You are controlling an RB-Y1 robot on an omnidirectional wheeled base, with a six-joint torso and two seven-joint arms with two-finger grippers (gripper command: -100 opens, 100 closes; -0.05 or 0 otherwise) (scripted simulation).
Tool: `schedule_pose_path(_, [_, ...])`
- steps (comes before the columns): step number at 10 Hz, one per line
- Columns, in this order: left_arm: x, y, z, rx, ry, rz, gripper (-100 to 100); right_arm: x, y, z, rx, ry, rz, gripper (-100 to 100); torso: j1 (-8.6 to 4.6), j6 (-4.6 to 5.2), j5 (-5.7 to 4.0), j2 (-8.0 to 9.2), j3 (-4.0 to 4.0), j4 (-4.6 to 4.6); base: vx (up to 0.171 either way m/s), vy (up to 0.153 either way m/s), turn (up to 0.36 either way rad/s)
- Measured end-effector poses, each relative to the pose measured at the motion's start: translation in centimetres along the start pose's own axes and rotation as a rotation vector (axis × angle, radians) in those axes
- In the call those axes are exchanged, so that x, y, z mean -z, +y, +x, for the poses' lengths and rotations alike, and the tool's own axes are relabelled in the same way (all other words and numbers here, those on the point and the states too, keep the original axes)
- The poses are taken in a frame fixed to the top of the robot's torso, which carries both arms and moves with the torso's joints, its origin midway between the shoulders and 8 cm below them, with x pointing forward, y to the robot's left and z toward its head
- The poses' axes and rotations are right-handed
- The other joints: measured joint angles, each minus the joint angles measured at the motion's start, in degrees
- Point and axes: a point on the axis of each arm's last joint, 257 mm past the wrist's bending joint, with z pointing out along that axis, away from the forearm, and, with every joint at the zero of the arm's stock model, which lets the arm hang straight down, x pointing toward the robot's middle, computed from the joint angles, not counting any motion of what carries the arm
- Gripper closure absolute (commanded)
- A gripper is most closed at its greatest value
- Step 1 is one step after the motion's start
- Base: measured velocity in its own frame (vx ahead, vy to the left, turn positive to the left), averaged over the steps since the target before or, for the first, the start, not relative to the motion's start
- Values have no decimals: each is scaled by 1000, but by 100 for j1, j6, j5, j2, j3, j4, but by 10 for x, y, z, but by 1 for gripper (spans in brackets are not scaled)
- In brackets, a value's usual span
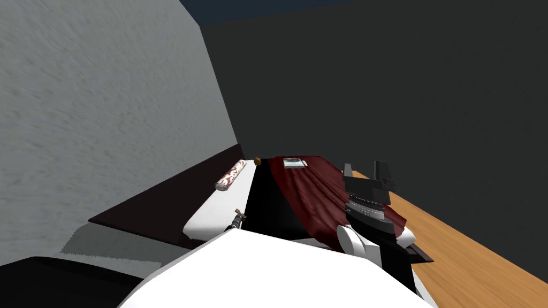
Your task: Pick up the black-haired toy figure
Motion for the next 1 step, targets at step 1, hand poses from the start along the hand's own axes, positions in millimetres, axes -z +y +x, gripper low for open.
schedule_pose_path(1, [0, 0, 0, 0, 1, -3, 0, 0, 0, 0, 0, 0, 0, 0, 6, 1, 2, -9, -4, -1, 0, 0, 0])
